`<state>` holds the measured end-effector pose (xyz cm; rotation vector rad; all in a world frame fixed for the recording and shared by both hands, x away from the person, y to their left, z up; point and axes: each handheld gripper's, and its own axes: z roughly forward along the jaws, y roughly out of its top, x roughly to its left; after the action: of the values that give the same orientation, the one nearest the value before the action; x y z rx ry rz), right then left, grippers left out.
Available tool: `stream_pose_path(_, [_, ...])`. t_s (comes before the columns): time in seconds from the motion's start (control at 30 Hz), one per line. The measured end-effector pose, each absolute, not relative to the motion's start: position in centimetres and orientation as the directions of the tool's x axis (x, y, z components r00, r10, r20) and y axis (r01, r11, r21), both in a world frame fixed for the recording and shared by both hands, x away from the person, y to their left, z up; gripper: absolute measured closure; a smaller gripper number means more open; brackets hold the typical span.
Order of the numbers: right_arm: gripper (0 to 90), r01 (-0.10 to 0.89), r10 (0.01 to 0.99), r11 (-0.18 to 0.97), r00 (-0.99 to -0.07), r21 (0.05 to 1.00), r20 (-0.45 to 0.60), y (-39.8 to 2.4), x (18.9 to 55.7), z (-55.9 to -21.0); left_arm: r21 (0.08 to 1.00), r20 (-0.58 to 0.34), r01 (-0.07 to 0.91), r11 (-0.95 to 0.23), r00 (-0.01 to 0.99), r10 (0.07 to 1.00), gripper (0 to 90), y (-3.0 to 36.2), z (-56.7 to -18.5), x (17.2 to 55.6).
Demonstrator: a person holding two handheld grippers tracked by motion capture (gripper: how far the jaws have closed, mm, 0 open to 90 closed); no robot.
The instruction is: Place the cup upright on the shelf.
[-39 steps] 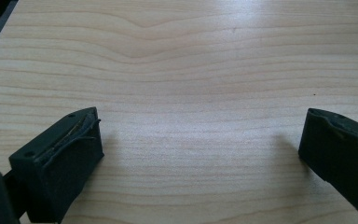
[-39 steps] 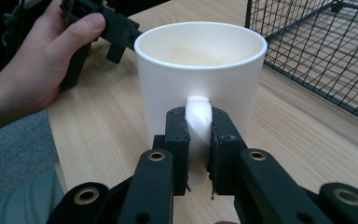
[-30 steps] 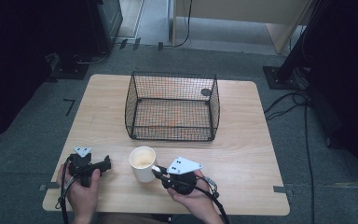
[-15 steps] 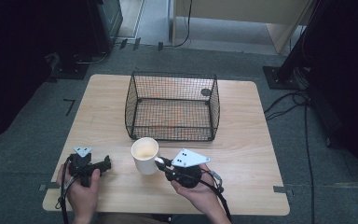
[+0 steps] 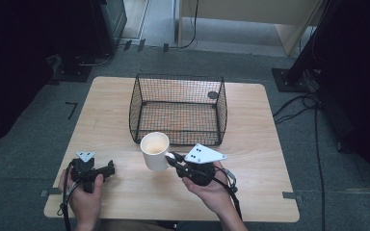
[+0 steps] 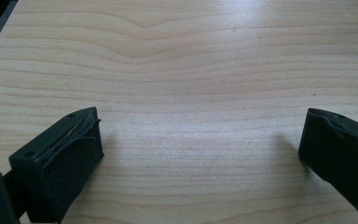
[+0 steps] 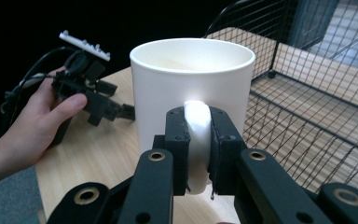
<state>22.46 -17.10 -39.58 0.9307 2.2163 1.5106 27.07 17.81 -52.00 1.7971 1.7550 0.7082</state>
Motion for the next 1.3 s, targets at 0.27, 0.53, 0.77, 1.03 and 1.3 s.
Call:
stream_pose_path(0.27, [80.9, 0.327, 0.68, 0.208, -0.726, 0.922, 0.105, -18.1, 23.0, -38.2, 0.689, 0.008, 0.724, -0.022, 0.022, 1.0, 0.0, 17.8, -52.0, 27.1])
stream_pose_path(0.53, [80.9, 0.306, 0.711, 0.171, -0.696, 0.936, 0.098, -19.4, 23.7, -36.6, 0.689, 0.008, 0.725, -0.022, 0.023, 1.0, 0.0, 17.8, -52.0, 27.1])
stream_pose_path(0.77, [80.9, 0.289, 0.742, 0.163, -0.666, 0.944, 0.076, -20.4, 24.7, -35.4, 0.689, 0.008, 0.724, -0.021, 0.022, 1.0, 0.0, 17.8, -52.0, 27.1])
stream_pose_path(1.03, [80.8, 0.279, 0.773, 0.142, -0.631, 0.95, 0.07, -21.3, 26.4, -34.9, 0.688, 0.009, 0.725, -0.022, 0.023, 1.0, 0.0, 17.8, -52.0, 27.1])
stream_pose_path(1.3, [80.9, 0.273, 0.798, 0.126, -0.599, 0.954, 0.066, -21.6, 28.2, -34.8, 0.687, 0.009, 0.726, -0.023, 0.023, 1.0, 0.0, 17.8, -52.0, 27.1])
